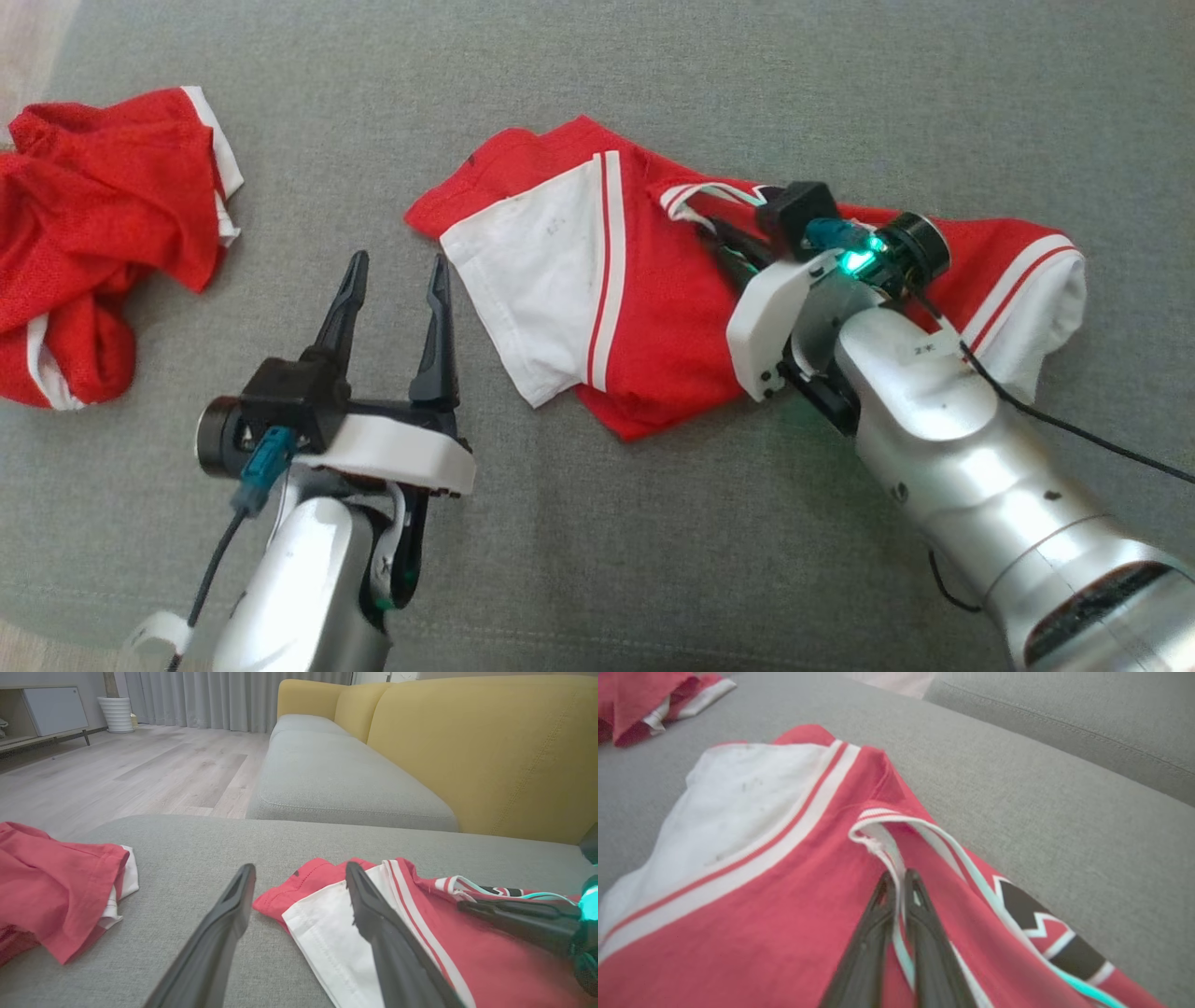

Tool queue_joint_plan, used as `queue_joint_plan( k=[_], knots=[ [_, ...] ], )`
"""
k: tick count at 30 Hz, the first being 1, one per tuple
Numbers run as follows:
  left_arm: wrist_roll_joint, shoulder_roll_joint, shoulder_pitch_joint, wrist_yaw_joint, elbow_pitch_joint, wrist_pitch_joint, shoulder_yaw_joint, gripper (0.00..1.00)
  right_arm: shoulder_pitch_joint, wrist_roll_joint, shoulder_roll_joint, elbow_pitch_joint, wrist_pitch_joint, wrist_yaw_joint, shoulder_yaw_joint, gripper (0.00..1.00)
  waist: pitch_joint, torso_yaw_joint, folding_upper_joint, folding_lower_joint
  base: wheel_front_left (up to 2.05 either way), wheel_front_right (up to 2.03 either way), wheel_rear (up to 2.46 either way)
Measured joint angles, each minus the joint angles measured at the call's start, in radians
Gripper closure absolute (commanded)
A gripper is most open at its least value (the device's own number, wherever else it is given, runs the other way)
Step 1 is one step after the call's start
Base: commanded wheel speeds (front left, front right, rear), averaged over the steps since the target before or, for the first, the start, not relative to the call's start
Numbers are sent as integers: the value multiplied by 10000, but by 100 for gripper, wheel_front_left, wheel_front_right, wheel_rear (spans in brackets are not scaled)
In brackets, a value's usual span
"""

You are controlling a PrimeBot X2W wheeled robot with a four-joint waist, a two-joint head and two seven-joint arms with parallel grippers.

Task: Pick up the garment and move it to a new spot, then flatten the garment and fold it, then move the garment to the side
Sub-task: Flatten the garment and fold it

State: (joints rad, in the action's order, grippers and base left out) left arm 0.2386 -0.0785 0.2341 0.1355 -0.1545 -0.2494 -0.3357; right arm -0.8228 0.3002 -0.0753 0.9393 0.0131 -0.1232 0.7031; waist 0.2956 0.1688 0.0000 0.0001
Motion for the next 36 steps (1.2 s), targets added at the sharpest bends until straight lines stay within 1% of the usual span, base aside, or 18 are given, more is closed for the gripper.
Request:
queue_joint_plan(
  k=[3,6,7,13,17,18,19,20,24,28,33,34,35,36],
  knots=[
    [-102,71,4,-46,-4,0,82,0,-95,401,6,-10,-410,0,-61,100,-20,-17,0,0,0,0,0],
    [-128,144,2,-48,2,0,247,0,-93,702,12,-17,-888,0,-479,100,-76,-98,0,-1,0,0,0],
    [-128,144,2,-48,2,0,247,0,-93,702,12,-17,-888,0,-479,100,-76,-98,0,-1,0,0,0],
    [-265,174,-43,-96,82,-2,533,0,-16,976,-63,-105,-1666,0,-1806,100,-121,-514,0,-1,0,0,0],
    [-278,178,-95,-130,81,-2,663,0,491,1005,-454,-662,-1908,0,-2579,100,-174,-766,0,-1,0,0,0],
    [-282,190,-96,-138,81,-2,673,0,714,1005,-606,-826,-1919,0,-2782,100,-194,-812,0,-1,0,0,0],
    [-368,198,-104,-217,79,-2,715,0,1302,1035,-838,-1202,-1919,0,-3315,100,-251,-879,0,-1,0,0,0],
    [-403,201,-106,-226,79,-2,732,0,1664,1034,-951,-1434,-1918,0,-3597,100,-282,-900,0,-1,0,0,0],
    [-439,203,-195,-301,77,-2,855,0,3290,997,-1081,-2518,-1737,0,-4876,100,-402,-956,0,-1,0,0,0],
    [-462,209,-334,-314,69,-2,901,0,5014,694,-938,-3756,-1233,0,-6199,100,-509,-976,0,-1,0,0,0],
    [-571,215,-502,-399,36,-2,928,0,6644,155,-305,-5102,-343,0,-7423,100,-659,-1001,0,-1,0,0,0],
    [-598,215,-523,-401,21,-2,945,0,6878,58,-196,-5323,-163,0,-7549,72,-686,-1008,0,-1,0,0,0],
    [-598,215,-548,-401,19,-2,970,0,7068,-42,-105,-5538,-19,0,-7653,18,-711,-1020,0,-1,0,0,0],
    [-598,215,-581,-403,15,-2,989,0,7226,-125,-27,-5743,107,0,-7735,0,-742,-1032,0,-1,0,0,0]
  ],
)
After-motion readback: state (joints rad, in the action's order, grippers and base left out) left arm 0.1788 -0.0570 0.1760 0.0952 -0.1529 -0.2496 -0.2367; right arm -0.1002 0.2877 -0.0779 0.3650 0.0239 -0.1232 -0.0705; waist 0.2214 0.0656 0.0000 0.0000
